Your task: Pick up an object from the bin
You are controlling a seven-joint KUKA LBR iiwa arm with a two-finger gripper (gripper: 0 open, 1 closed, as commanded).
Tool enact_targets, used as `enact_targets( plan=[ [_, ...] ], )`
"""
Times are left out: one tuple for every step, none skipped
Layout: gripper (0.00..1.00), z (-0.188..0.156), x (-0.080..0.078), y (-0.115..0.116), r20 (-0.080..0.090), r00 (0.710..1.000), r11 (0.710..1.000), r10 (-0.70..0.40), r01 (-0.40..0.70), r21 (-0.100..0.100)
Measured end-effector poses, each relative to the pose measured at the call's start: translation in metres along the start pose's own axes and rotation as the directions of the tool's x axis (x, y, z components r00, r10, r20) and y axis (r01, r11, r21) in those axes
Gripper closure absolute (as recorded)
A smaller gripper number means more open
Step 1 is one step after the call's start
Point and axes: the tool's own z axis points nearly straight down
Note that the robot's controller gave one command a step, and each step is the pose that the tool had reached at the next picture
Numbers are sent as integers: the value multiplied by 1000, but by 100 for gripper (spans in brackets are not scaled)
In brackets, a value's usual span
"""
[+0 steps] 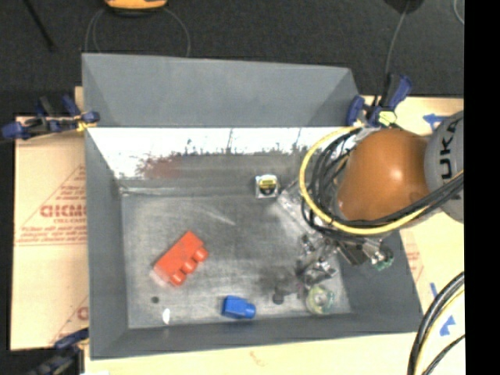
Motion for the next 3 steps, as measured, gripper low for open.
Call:
enact_targets(
  plan=[
    [0,-2,-1,-1,4,1000,1000,1,-1,3],
    [0,76,-14,-20,7,998,998,67,-67,-2],
    [100,76,-13,-23,13,998,998,62,-62,8]
  ],
)
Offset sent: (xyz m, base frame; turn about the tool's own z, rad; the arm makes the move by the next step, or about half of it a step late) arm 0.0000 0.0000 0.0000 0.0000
